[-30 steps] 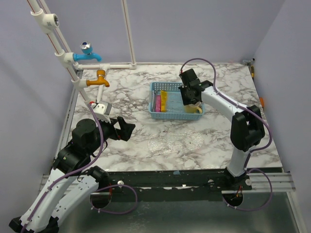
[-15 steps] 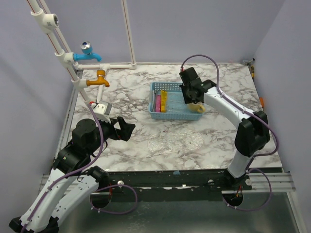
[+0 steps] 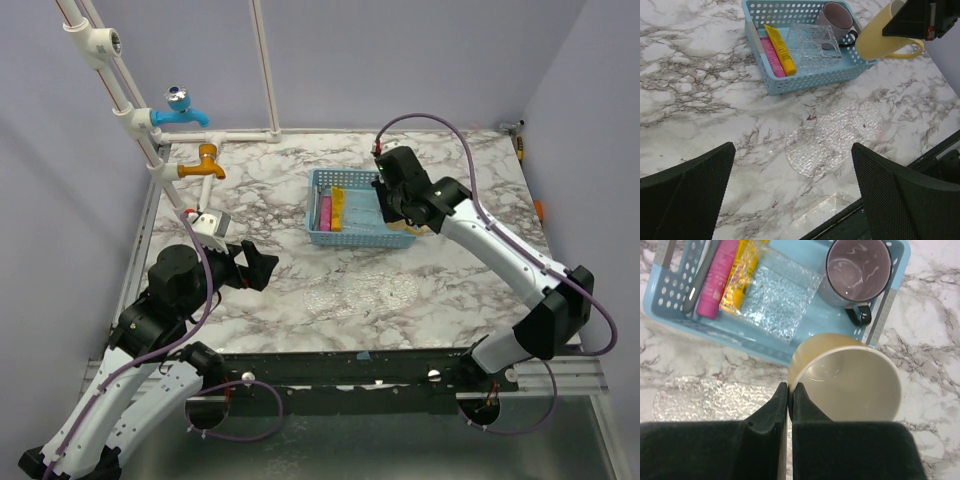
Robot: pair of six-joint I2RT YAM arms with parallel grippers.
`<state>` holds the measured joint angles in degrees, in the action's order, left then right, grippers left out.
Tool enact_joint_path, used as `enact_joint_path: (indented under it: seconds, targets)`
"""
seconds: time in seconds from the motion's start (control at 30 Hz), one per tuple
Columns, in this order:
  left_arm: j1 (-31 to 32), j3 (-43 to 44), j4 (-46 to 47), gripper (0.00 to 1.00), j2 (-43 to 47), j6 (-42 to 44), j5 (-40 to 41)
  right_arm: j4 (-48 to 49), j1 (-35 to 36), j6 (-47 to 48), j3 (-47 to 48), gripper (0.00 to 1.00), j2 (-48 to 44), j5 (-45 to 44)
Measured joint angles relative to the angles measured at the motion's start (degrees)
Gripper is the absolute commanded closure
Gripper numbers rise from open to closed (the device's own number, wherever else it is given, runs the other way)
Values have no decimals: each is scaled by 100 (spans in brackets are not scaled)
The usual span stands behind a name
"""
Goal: Prepare toiletry sets of a toothbrush and toothpaste on the tray
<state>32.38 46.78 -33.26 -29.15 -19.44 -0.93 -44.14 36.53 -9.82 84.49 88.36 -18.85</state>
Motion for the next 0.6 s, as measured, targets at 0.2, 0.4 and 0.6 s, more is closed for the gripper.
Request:
enact_joint_path:
  seconds: [0.2,0.4,0.6]
  targets:
    - [0,0,0,1,-2,0,-24,-203,205,-114,-562,99,-667,92]
    - [0,0,-2,1,0,-2,-59,-243,365,-289,-1368,99,-984,269]
    - [0,0,-4,1,0,0,-59,-227,444,-479,-2004,99,-1237,420]
